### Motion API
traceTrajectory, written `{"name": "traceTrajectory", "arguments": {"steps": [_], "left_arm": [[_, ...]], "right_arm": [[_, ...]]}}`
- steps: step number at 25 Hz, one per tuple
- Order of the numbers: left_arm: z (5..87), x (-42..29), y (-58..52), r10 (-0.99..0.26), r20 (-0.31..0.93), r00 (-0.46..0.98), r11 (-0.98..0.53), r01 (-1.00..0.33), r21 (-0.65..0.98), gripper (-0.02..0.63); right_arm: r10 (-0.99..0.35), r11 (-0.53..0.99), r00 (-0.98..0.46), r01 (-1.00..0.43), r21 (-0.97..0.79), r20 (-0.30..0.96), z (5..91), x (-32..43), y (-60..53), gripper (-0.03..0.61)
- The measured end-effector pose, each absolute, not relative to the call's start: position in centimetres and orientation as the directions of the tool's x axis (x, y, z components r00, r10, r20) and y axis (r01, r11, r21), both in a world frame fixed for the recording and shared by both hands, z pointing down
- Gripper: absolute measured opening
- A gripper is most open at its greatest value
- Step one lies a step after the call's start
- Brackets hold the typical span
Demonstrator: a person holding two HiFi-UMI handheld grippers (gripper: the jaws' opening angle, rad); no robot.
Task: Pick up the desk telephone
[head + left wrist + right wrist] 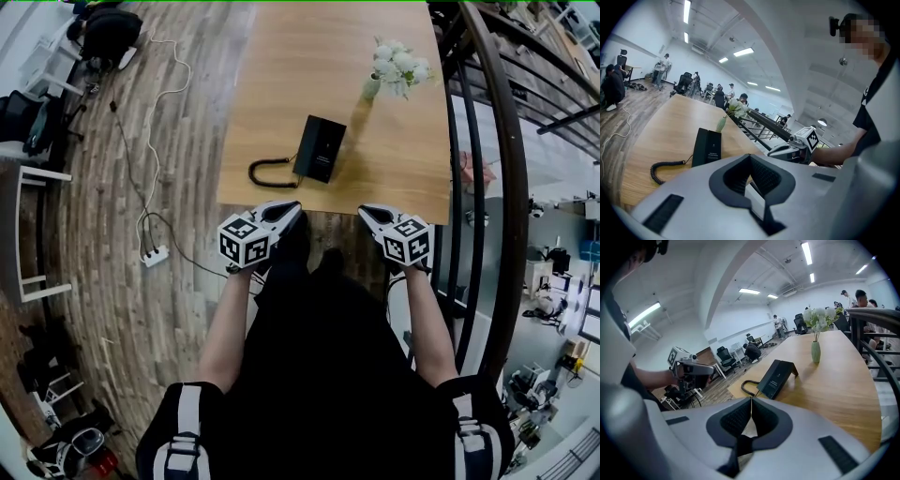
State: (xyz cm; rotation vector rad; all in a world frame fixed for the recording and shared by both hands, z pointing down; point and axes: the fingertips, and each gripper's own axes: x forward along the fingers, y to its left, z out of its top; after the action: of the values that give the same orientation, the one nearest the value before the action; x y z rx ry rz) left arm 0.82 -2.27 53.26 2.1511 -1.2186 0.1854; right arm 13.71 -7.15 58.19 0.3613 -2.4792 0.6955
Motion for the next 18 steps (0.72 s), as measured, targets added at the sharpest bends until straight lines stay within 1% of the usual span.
{"name": "traceTrajectory", "arguments": {"steps": [9, 13, 18], "left_arm": [[53.9, -2.0, -5.8, -0.697, 0.408, 0.59, -0.38, -0.786, 0.487, 0.021], [53.9, -3.3, -7.9, -0.67, 0.405, 0.622, -0.411, -0.765, 0.496, 0.021], [54.4, -4.2, -10.3, -0.623, 0.409, 0.667, -0.454, -0.734, 0.505, 0.021]], "right_arm": [[-0.146, 0.815, -0.802, -0.43, -0.389, 0.58, 58.4, 11.5, -9.7, 0.023], [-0.17, 0.789, -0.787, -0.469, -0.396, 0.593, 58.8, 10.4, -11.1, 0.023], [-0.178, 0.77, -0.746, -0.512, -0.382, 0.642, 60.6, 9.7, -11.4, 0.023]]}}
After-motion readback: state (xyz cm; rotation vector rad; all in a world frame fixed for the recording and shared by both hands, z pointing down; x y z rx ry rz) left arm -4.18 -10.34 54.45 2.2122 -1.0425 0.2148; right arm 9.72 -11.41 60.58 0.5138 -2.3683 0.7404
